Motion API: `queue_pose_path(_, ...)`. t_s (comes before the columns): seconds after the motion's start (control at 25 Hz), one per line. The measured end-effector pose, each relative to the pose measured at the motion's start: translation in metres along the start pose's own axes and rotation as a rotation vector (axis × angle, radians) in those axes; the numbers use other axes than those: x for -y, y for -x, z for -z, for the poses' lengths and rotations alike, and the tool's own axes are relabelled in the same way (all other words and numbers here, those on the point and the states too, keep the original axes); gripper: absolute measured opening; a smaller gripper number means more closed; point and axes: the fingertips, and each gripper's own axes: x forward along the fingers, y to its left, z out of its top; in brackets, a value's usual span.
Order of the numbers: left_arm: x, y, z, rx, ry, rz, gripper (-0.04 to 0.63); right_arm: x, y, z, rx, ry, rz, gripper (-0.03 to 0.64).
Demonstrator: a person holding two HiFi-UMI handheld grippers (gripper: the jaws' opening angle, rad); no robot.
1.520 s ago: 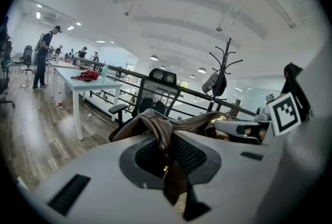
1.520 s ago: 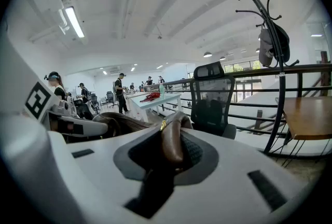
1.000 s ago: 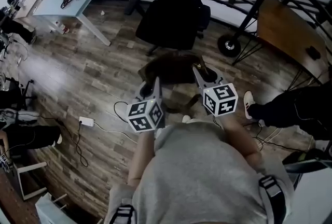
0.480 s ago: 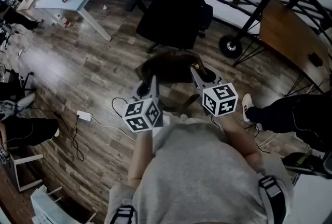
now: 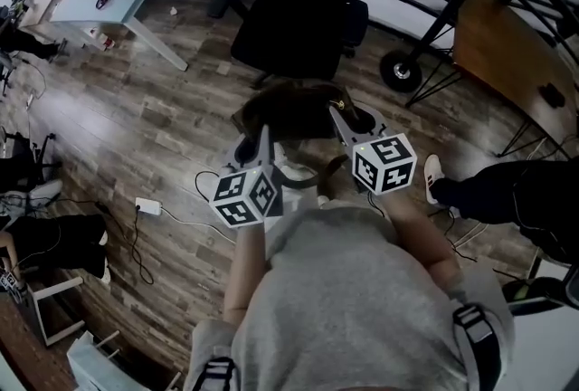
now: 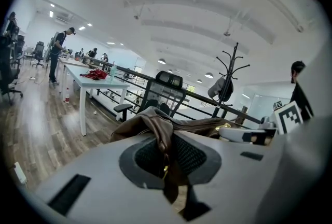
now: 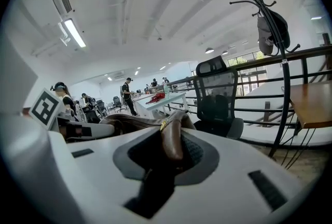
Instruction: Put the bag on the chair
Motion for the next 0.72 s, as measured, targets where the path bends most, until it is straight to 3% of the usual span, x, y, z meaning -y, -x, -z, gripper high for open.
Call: queue_pose_path(0.72,-0.079,-0.126,-0.057,-0.063,-0.004,0.087,0.043,0.041,-0.137,-0.033,-0.035,-0.023,0.112,0.067)
